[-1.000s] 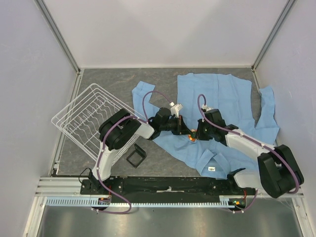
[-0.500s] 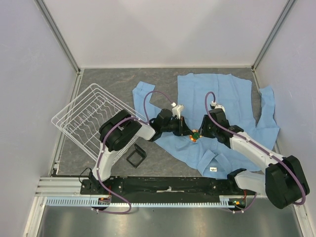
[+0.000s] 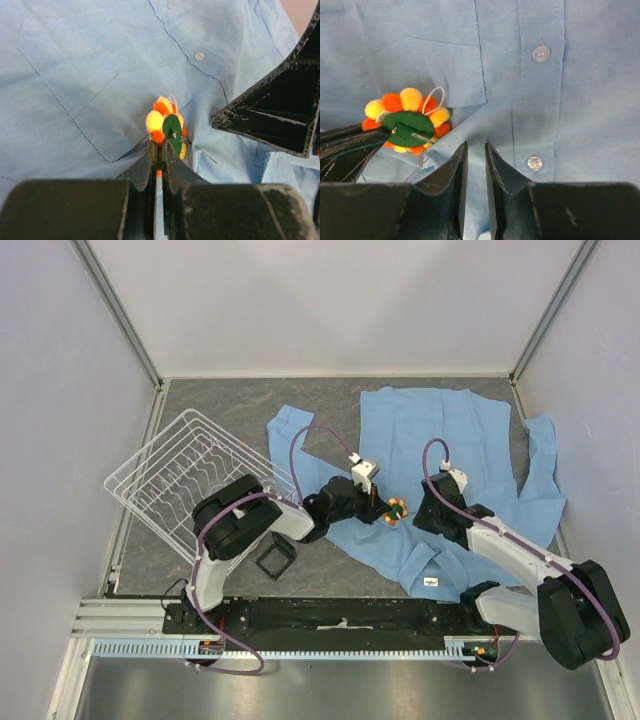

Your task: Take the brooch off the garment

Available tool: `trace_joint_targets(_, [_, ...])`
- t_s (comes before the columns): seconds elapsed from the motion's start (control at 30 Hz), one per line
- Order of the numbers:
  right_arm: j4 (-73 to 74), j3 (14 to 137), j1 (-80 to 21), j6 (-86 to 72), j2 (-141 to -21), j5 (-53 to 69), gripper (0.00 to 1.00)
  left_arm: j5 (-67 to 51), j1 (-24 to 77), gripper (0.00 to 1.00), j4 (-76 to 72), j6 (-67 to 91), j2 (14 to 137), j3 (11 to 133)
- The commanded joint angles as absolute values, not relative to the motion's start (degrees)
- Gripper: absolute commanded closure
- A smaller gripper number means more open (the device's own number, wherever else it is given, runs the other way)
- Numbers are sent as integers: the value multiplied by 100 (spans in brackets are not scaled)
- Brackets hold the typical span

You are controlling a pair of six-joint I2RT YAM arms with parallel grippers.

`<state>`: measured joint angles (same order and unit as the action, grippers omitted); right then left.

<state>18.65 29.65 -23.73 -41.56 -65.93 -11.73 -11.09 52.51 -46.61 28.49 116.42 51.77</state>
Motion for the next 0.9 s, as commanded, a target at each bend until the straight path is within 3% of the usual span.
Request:
trace_joint_targets(0.0, [1767,2900,-2355,-4333,-6364,-1275,73,191,5554,98,-5606,1329,11338,4966])
trace_joint_targets(0.63, [1758,2206,-2347,-5036,-5546,-1020,76,1275,6732,98,-7023,-3284,11610,4834])
trace_joint_targets(0.87, [1793,2136,-2338,-5212,-5248,-888,76,1152,6855,98,-6707,-3499,11654,4913])
